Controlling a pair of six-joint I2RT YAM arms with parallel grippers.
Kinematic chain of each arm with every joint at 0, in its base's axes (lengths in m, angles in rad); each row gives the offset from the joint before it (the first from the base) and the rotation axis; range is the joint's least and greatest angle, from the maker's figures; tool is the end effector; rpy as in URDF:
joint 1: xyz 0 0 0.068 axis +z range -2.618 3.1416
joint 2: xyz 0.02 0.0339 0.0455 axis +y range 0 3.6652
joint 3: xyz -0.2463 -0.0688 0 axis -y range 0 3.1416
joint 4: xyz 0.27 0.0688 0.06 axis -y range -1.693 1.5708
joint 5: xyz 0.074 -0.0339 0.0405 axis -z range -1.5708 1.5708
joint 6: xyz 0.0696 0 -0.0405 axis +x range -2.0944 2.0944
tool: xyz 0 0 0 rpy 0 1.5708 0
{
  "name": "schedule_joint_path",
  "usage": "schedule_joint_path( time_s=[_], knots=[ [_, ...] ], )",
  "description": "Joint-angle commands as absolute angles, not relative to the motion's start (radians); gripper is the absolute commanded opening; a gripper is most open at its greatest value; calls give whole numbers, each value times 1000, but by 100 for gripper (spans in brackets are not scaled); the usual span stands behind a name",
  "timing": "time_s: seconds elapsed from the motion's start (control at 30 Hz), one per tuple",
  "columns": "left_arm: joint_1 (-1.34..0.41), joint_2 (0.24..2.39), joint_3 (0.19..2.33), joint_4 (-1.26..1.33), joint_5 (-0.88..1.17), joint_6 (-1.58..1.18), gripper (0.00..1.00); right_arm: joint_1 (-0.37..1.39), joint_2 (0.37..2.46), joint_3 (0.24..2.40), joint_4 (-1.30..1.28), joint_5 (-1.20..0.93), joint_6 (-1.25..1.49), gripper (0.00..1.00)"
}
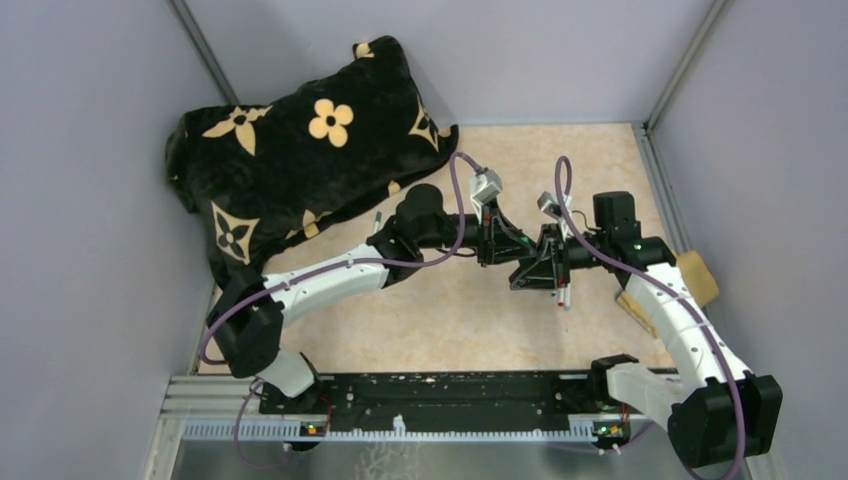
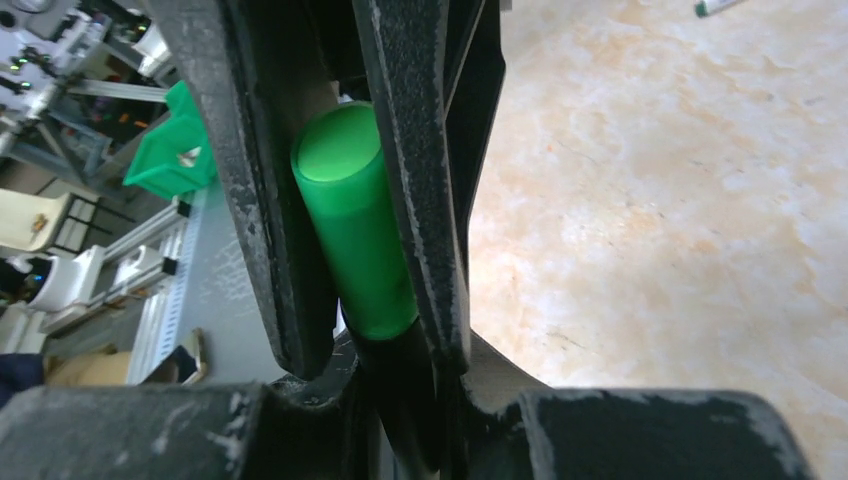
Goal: Insert the pens into the pen caps
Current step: Press the pen cap onto the pen, then place the pen at the center of the board.
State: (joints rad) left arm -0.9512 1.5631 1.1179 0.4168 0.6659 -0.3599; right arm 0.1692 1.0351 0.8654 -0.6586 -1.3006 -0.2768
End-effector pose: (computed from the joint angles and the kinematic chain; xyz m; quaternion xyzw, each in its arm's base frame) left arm 0.2067 -0.3639 0.2940 0.4154 0.5819 -0.5873 0.3793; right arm 0.2185 0.1054 0.2706 -0.3782 0.6747 0.5478 0.3187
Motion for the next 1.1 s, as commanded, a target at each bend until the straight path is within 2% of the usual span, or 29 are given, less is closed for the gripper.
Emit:
schedule_joint_path(
  time_s=[0.0,0.1,0.2,0.3,0.5,0.63,0.73,0.9,1.07],
  knots=[
    [-1123,1630,913,277,1197,-591,0,132,1053,988,-201,-1346,-73,0],
    [-1094,1596,914,283,1109,-637,0,133,1049,989,-232,-1298,-97,0],
    [-1068,1557,885,453,1041,-776,2,132,1044,981,-262,-1269,-126,0],
    [-1062,1529,896,505,972,-820,16,132,1036,959,-268,-1271,-136,0],
    [-1038,1480,916,492,878,-820,35,132,1029,943,-300,-1273,-176,0],
    [-1010,1419,904,478,787,-808,58,133,1025,939,-315,-1280,-194,0],
    [-989,1367,903,452,749,-785,72,136,1023,932,-321,-1287,-202,0],
    [-949,1286,884,385,721,-684,76,140,1019,926,-353,-1353,-246,0],
    [-937,1157,768,468,671,-544,79,140,1013,913,-409,-1411,-343,0]
  ],
)
